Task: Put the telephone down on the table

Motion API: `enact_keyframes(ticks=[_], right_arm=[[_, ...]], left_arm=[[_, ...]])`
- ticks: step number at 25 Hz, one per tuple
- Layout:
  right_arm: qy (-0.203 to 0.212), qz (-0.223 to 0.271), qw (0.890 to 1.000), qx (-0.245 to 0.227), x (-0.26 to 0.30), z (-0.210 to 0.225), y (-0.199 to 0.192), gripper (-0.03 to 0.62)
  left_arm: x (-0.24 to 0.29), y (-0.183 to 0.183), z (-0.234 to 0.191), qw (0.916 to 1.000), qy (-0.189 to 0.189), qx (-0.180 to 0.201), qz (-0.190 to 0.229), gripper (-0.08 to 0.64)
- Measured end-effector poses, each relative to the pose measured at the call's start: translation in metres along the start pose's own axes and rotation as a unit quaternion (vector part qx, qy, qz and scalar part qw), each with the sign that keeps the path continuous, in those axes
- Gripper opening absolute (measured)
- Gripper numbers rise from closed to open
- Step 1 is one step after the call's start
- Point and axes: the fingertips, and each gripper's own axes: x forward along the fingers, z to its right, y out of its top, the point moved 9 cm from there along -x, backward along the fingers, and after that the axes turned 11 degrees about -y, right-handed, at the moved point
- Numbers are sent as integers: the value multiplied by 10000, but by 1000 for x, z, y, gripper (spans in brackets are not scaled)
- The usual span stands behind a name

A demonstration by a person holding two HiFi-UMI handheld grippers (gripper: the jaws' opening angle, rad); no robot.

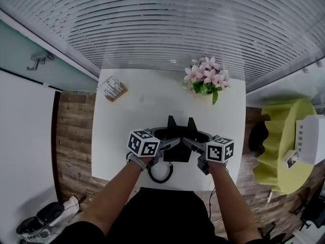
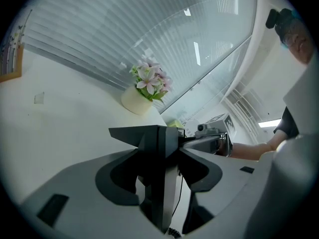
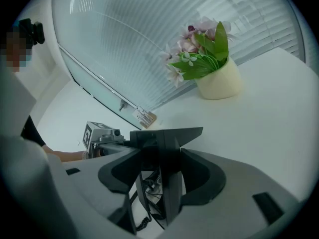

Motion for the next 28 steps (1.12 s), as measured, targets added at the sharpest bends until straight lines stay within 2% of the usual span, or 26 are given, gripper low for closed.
enact_keyframes(ticks=[11,18,24,26,28], right_arm=[[50,-12,9993,378,20,20,5,258],[165,17,9990,421,22,22,4,256],[-35,363,9992,144,15,21,1,259],[-243,529,9983,15,5,22,0,262],[-508,693,9962,-141,-8,21,-1,264]], left_arm=[[7,3,-27,9987,-53,-468,188,244],[5,2,-30,9985,-166,-410,322,244],[-1,0,-24,9985,238,-208,450,250],[-10,1,-19,9976,365,-209,554,255],[-22,5,-11,9965,555,-35,619,255]])
